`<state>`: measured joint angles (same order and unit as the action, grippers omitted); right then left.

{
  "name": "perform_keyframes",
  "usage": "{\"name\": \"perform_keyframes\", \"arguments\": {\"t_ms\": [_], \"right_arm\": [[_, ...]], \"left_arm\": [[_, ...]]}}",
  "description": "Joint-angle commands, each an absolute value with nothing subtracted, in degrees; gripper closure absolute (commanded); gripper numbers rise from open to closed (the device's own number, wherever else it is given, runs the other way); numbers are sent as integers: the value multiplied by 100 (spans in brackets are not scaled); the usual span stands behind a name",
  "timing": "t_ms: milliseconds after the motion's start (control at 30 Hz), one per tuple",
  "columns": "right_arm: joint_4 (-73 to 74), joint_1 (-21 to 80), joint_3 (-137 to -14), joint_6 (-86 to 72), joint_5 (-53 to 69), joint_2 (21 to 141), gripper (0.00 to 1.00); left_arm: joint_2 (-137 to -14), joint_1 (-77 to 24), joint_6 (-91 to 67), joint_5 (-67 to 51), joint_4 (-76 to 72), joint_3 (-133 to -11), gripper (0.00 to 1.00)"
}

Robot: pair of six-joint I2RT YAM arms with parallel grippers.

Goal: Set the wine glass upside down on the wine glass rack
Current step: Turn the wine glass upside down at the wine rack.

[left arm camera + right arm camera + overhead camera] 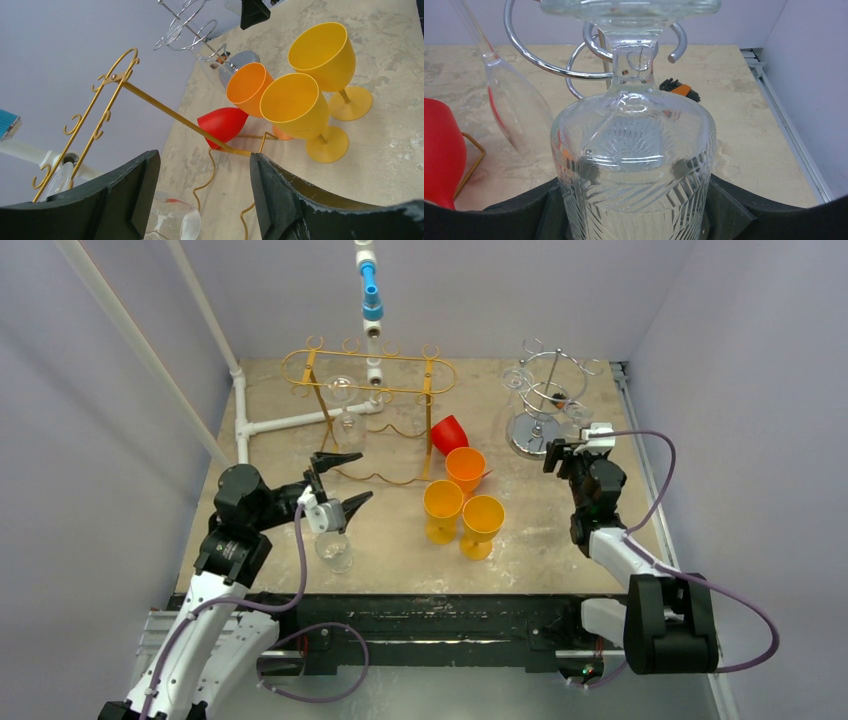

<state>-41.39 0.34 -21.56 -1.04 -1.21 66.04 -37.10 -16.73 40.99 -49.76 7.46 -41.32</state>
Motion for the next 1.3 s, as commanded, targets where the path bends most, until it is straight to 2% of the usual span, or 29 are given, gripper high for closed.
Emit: {"name": "perform_keyframes", "arguments": {"t_ms": [0, 567, 767, 933, 1100, 1267], "right_arm": [[-4959, -100, -2619, -26, -18, 6723, 100], [-5150, -193, -3052, 129, 446, 7522, 100], [-5150, -193, -3167, 55, 606, 7679, 78], [-5132, -196, -3147, 59, 545, 7707, 72], [-5016, -201, -3212, 59, 542, 7734, 53], [-4992, -194, -3232, 62, 485, 7743, 50]], "left_arm": [[-3667, -1652, 3935, -5062, 647, -4087, 30], [-3695, -1652, 3920, -5016, 765, -4181, 30], [-3743, -1652, 3806, -5027, 674, -4209, 29], [-3761, -1652, 3782, -5027, 644, -4217, 29], [-3788, -1652, 3779, -5028, 603, -4237, 27], [-3771, -1652, 3778, -5010, 595, -4245, 26]]}}
